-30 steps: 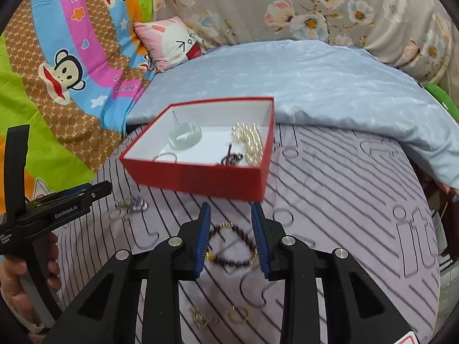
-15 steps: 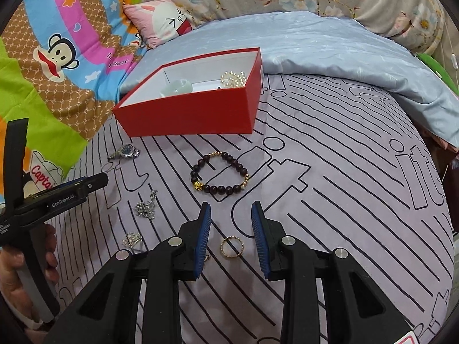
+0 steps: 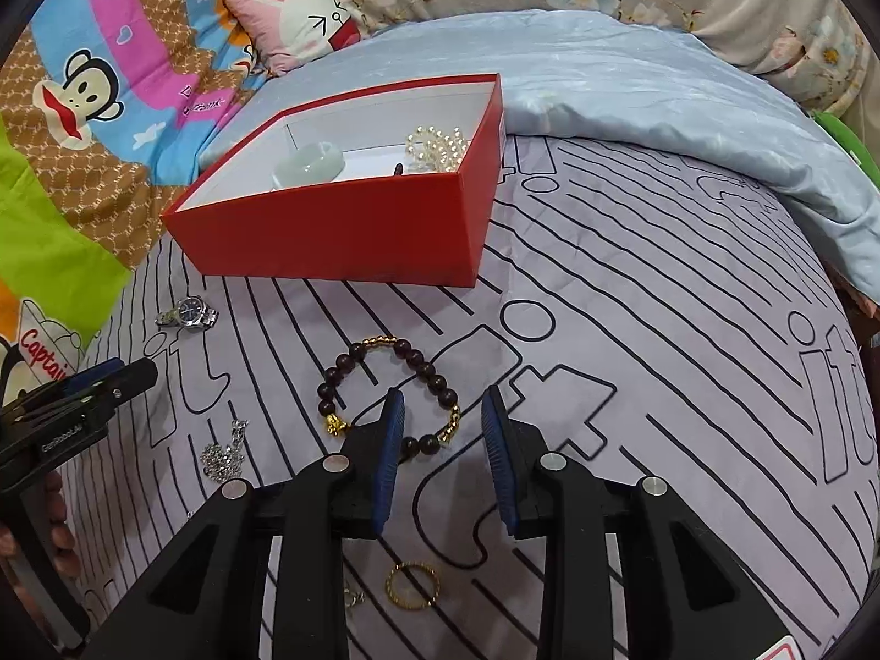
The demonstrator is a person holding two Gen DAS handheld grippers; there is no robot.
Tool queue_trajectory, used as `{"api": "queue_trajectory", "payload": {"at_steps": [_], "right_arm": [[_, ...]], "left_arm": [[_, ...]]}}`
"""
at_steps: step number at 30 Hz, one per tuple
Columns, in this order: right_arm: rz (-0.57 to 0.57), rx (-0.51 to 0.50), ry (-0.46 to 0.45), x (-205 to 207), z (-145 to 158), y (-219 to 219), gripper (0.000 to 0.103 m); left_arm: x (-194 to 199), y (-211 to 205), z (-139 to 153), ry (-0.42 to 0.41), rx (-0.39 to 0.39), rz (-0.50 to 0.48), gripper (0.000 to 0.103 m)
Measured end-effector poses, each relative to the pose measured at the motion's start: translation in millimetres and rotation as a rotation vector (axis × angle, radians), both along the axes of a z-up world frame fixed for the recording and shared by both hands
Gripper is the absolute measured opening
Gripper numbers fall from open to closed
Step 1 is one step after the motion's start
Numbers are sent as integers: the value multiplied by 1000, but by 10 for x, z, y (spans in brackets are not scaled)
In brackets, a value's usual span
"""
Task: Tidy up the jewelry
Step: 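Grasp the dark bead bracelet with gold bead using the right tool while the left approaches the watch, then close the left tool on the silver wristwatch while the right holds the bead bracelet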
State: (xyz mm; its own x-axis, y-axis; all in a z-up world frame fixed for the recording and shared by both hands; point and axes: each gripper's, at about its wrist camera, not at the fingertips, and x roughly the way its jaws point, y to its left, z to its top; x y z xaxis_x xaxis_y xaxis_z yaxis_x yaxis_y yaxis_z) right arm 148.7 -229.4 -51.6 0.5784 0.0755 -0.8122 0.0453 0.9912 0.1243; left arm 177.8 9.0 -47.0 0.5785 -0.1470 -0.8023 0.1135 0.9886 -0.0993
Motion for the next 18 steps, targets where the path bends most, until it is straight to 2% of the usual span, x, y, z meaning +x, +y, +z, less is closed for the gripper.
{"api": "queue_trajectory", "payload": {"at_steps": [3, 10, 18], "right_arm": [[8, -3, 10, 44, -37, 23, 29], [12, -16, 20, 65, -75, 24, 7], [-3, 22, 25, 36, -72, -23, 7]], "left_arm": [[47, -8, 5, -8, 8, -7, 53], [251, -38, 21, -39, 24, -44, 54], [463, -54, -71, -56, -7, -150, 54]]}}
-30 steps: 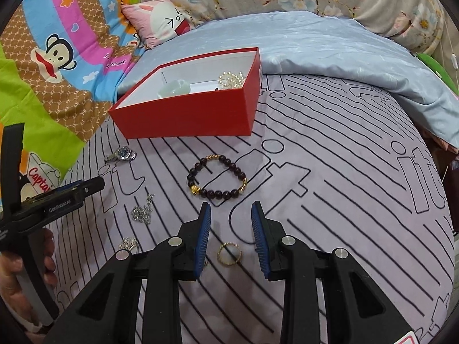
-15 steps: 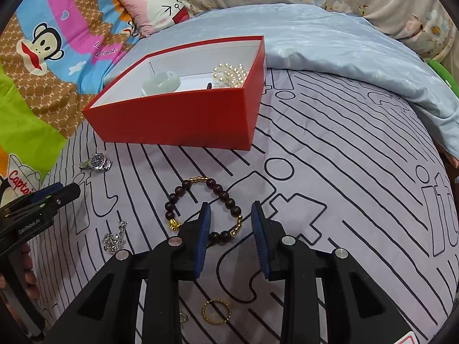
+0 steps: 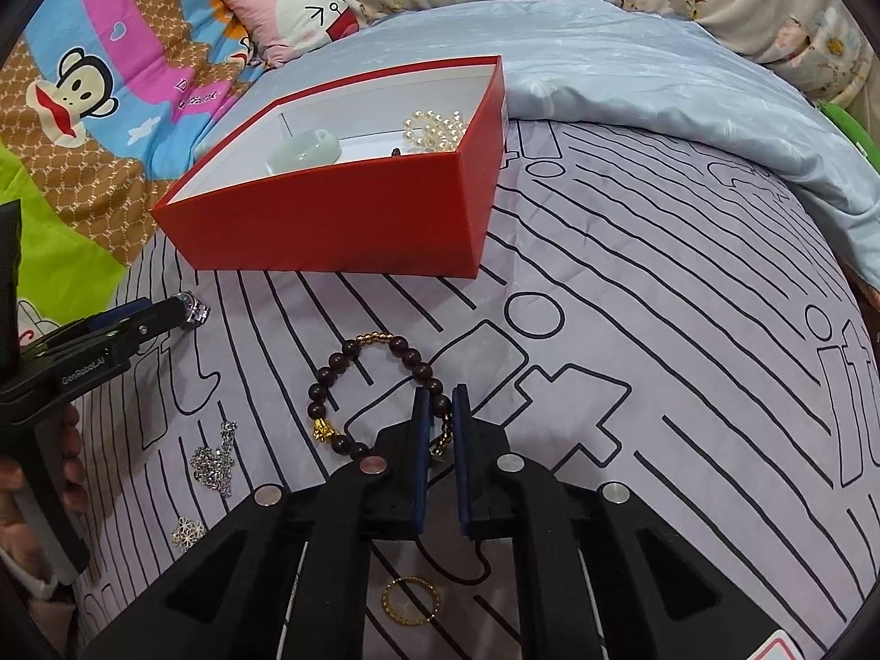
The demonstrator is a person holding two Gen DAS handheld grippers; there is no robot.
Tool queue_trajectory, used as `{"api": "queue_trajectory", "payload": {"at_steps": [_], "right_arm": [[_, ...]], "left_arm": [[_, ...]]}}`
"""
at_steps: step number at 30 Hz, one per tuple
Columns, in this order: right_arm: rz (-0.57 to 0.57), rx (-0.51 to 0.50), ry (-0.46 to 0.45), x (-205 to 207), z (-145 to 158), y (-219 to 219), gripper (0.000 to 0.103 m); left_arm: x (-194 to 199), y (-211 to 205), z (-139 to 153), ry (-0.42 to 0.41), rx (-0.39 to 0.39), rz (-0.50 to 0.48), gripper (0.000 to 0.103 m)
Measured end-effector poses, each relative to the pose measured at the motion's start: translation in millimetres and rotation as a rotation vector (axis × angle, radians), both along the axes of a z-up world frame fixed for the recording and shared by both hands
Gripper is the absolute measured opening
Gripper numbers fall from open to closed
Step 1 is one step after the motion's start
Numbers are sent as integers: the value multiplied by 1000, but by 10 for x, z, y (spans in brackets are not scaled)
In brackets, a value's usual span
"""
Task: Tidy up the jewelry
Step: 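Close the left tool on the silver wristwatch while the right holds the bead bracelet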
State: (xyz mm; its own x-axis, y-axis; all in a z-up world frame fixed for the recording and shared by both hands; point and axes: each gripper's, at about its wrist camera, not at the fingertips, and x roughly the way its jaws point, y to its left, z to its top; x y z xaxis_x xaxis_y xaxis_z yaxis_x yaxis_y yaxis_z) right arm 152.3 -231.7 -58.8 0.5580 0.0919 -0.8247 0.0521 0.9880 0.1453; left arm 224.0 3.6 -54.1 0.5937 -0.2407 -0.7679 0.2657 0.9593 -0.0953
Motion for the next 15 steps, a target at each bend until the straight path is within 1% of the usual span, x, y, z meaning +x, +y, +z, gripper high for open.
{"api": "queue_trajectory", "payload": {"at_steps": [2, 6, 8, 10, 12, 15], "right_arm": [[-5, 12, 2, -17, -2, -16, 7], [-18, 46, 5, -58, 1, -45, 7], [-20, 53, 5, -74, 7, -51, 7], [-19, 55, 5, -75, 8, -43, 7], [-16, 55, 7, -73, 10, -35, 7], [-13, 57, 9, -67, 10, -20, 7]], "left_arm": [[2, -2, -16, -11, 1, -49, 54], [10, -25, -31, -32, 41, -114, 54], [26, -31, -32, -43, 62, -125, 55], [50, -36, -12, -69, 95, -120, 53], [82, -20, 7, -79, 93, -133, 54], [150, -14, -22, -59, 72, -170, 54]]}}
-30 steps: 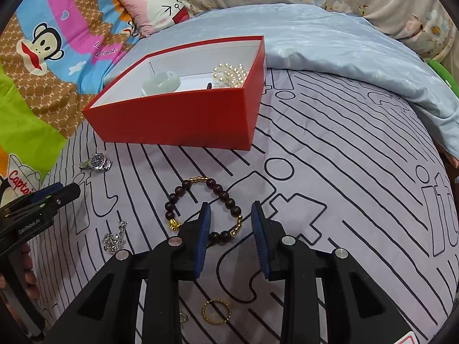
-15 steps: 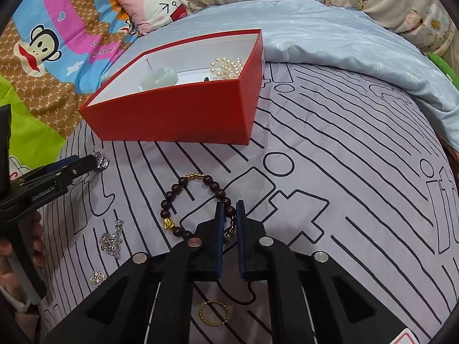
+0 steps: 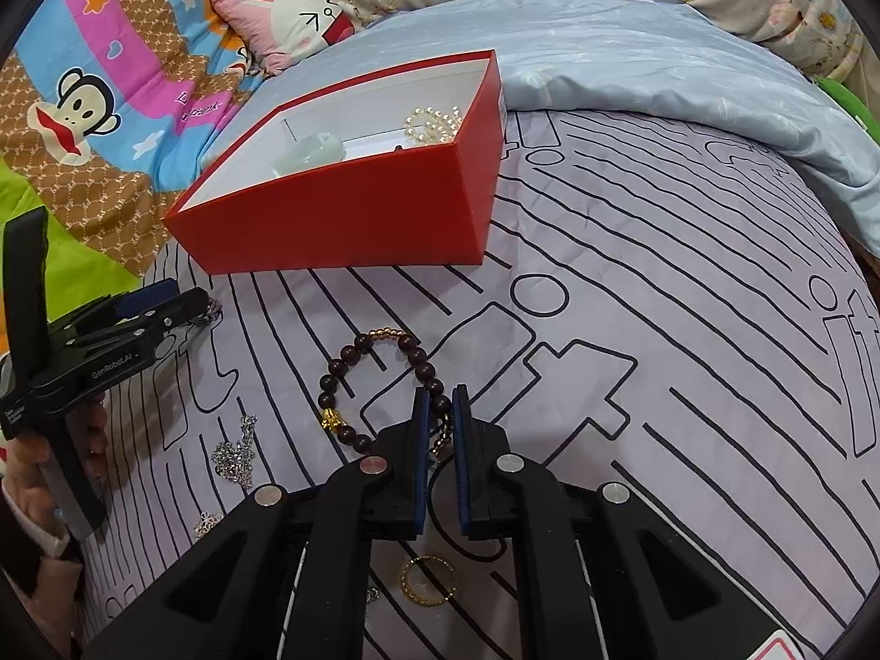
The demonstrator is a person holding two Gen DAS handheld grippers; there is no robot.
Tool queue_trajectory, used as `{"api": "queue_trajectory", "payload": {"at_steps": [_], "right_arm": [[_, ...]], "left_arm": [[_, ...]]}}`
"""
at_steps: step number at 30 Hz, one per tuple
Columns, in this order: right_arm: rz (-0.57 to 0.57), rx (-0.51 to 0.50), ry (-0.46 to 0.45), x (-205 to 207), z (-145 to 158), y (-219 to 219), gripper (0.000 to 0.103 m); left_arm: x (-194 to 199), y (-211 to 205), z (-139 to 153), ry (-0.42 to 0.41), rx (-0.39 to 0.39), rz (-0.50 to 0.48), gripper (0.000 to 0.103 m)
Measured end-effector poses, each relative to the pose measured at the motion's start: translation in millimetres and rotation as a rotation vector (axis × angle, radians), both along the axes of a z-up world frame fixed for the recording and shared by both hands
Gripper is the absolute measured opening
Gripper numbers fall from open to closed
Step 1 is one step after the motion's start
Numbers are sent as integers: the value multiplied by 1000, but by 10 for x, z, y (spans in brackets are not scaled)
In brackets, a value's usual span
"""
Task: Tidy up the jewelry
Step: 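Close the left tool on the silver wristwatch while the right holds the bead bracelet, then carry the watch and bead bracelet over the red box and open both tools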
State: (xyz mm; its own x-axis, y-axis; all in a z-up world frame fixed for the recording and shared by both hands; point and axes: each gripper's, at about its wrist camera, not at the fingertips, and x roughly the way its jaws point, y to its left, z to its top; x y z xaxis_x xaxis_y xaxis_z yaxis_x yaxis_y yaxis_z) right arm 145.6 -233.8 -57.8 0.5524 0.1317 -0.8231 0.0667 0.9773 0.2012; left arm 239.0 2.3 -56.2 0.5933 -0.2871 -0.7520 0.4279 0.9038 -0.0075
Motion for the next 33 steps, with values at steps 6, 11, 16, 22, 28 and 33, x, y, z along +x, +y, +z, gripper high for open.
{"api": "queue_trajectory", "payload": {"at_steps": [6, 11, 16, 22, 28, 33], "right_arm": [[0, 1, 0, 0, 6, 23, 7], [-2, 6, -2, -4, 14, 26, 7], [0, 7, -6, -5, 30, 30, 7], [6, 8, -8, 8, 43, 49, 7], [9, 12, -35, 6, 143, 76, 7], [18, 12, -67, -6, 279, 114, 7]], "left_arm": [[-41, -72, -73, 43, 10, -18, 53], [-212, -108, -82, 43, -6, 9, 40], [-272, -94, -63, 69, -51, 58, 26], [-257, -136, -44, 96, -70, 106, 16], [-273, -125, 8, 120, -99, 142, 16], [-350, -110, 155, 107, -113, 155, 16]]}}
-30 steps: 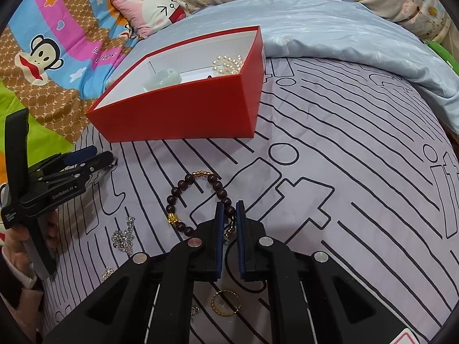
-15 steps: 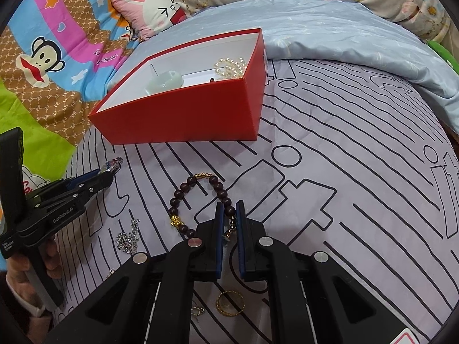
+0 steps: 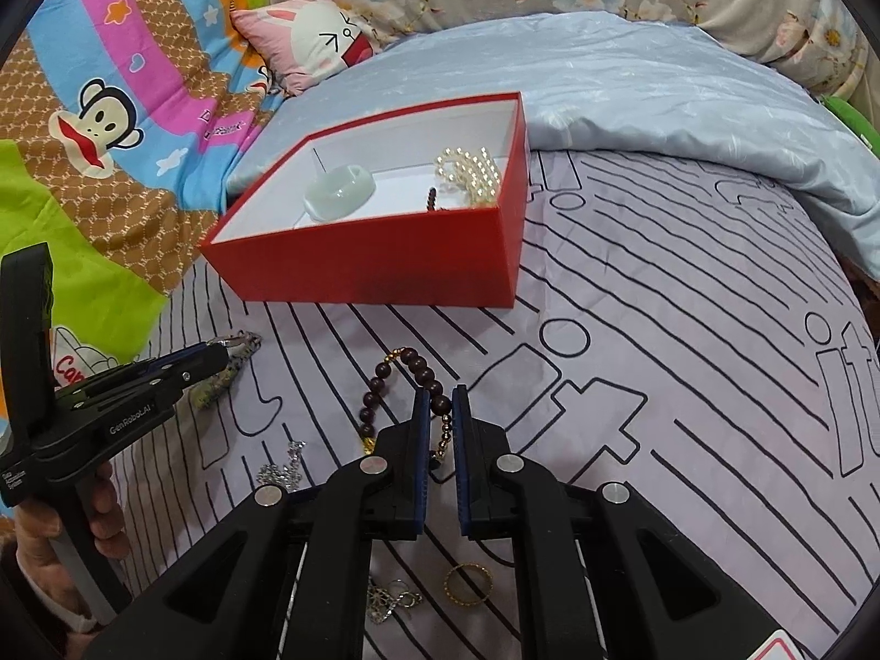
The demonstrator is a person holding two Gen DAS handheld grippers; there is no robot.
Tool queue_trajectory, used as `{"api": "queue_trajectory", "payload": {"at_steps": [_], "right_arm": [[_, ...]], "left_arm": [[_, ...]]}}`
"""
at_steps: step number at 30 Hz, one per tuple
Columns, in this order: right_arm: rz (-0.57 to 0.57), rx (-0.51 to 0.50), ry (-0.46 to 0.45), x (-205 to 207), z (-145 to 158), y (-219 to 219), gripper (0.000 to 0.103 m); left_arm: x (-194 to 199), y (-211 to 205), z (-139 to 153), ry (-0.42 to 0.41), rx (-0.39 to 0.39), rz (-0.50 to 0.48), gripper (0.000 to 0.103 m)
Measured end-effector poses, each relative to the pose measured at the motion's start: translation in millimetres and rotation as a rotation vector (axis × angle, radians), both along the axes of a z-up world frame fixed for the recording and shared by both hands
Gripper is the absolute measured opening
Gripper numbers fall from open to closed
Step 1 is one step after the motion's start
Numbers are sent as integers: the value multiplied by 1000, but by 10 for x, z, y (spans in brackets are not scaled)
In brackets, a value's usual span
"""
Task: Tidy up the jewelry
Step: 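Carry the watch and bead bracelet over the red box and open both tools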
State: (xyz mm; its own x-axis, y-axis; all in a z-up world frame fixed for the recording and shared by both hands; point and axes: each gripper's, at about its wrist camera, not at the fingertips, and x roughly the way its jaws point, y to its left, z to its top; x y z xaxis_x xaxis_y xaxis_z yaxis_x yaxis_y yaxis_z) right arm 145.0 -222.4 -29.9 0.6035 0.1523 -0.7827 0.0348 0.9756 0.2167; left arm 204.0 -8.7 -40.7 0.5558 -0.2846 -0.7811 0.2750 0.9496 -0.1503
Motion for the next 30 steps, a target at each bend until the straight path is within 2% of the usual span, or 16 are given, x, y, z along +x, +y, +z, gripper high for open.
{"api": "queue_trajectory", "payload": {"at_steps": [14, 16, 17, 23, 27, 30], "right_arm": [[23, -10, -104, -69, 477, 12, 7], [30, -17, -124, -58, 562, 17, 7], [36, -20, -136, -41, 620, 22, 7], [55, -58, -200, 115, 925, 36, 7], [60, -63, -206, 113, 948, 48, 7], [57, -53, -186, 93, 855, 54, 7]], "left_arm": [[-148, -41, 587, -70, -67, -24, 15], [-144, -67, 697, -87, -77, -36, 10], [-136, -75, 738, -93, -81, -39, 1], [5, -159, 1056, -175, -79, -52, 0], [83, -111, 1042, -164, -73, -40, 0], [70, -69, 835, -115, -71, -31, 1]]}}
